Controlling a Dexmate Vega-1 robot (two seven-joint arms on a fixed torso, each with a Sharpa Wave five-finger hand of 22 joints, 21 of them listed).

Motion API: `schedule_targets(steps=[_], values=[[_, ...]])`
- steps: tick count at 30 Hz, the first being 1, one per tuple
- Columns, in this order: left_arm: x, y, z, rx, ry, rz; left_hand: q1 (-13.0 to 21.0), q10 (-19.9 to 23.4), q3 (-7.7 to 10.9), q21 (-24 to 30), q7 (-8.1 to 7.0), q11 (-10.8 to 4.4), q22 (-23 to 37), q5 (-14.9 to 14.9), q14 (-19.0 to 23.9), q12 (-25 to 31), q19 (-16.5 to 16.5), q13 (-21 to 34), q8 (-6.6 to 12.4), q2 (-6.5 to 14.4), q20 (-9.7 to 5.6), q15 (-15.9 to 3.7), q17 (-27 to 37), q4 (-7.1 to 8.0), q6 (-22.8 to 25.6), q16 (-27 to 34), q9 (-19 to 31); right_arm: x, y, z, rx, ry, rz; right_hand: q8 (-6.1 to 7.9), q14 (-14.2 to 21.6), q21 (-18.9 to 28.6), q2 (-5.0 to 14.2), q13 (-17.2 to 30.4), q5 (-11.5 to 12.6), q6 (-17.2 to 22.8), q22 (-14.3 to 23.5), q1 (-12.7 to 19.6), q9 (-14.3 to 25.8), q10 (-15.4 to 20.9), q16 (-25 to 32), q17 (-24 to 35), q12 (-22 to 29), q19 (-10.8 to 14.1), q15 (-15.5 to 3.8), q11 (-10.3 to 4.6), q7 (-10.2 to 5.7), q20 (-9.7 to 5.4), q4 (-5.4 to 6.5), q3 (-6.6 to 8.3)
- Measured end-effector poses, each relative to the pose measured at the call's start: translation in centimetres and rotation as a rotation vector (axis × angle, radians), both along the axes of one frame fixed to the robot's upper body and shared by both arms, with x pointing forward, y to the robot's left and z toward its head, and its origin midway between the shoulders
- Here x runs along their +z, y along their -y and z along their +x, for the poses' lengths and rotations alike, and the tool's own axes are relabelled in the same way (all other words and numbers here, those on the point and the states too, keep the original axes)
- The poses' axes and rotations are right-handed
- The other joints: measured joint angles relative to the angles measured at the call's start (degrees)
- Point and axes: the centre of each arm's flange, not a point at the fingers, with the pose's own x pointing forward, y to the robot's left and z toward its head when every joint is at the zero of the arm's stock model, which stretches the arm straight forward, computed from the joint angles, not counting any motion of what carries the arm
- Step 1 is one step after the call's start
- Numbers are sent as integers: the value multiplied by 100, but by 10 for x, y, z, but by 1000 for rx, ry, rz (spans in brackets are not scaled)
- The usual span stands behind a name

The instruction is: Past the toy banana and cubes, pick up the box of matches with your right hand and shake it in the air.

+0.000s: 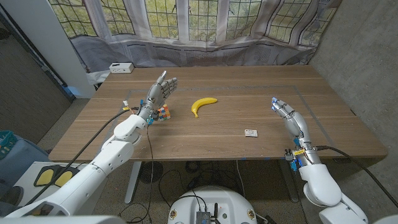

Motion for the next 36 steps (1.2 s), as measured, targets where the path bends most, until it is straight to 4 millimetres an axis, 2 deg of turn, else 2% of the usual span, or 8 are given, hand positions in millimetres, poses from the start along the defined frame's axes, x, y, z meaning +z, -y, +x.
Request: schedule_targets(steps=[8,10,17,22,27,34,36], values=[[-1,-1,-2,-7,5,-2,0,0,0,0,0,0,0,-21,0,0,-19,0,0,0,18,0,0,0,0,0,0,-7,-6,-6,-16,2,-10,0,16,45,30,0,23,1,0,90,0,11,0,0,0,32,17,-53,-1,32,-7,54],[-1,-1,-3,-9,7,-1,0,0,0,0,0,0,0,-21,0,0,-30,0,0,0,6,0,0,0,0,0,0,-9,-7,-8,-26,5,-14,0,22,45,32,0,23,25,0,92,0,30,0,1,0,53,22,-72,-56,53,-7,54],[-1,-1,-5,-14,14,1,30,0,25,0,0,0,-1,-21,-1,0,-40,0,0,30,-3,1,0,-25,-1,0,0,-14,-12,-12,-49,16,-17,0,21,45,38,0,23,39,0,218,0,54,0,1,0,62,22,-95,-104,62,-9,99],[-1,-2,-6,-15,18,4,30,0,25,0,1,0,-1,-21,-1,0,-40,0,1,30,-3,1,0,-25,-1,0,0,-17,-16,-15,-64,23,-24,39,136,45,121,0,64,180,0,457,0,174,0,1,0,134,-9,-214,-256,133,-37,213],[0,-8,-9,-9,26,9,30,0,25,0,1,0,-1,-21,-1,0,-40,0,1,30,-3,1,0,-25,-1,0,0,-20,-19,-16,-93,22,-44,40,135,44,136,-1,87,239,0,741,0,183,0,-23,0,165,-9,-305,-278,164,-89,324],[2,-8,-11,-14,43,5,30,5,25,0,1,-5,-1,-20,-1,0,-40,0,1,30,-4,1,0,-25,-1,0,0,-18,-25,-18,-89,27,-38,40,168,44,55,-1,87,165,0,1100,0,195,0,-26,-35,164,-42,-466,-391,164,-110,426],[0,-14,-12,-6,42,4,30,30,25,0,1,-30,-1,-20,-1,0,-40,0,1,30,-3,1,0,-25,-1,0,0,-22,-26,-16,-176,28,-100,40,176,45,-2,-1,87,205,0,1165,0,224,0,-26,-35,183,-49,-552,-431,182,-85,450]])
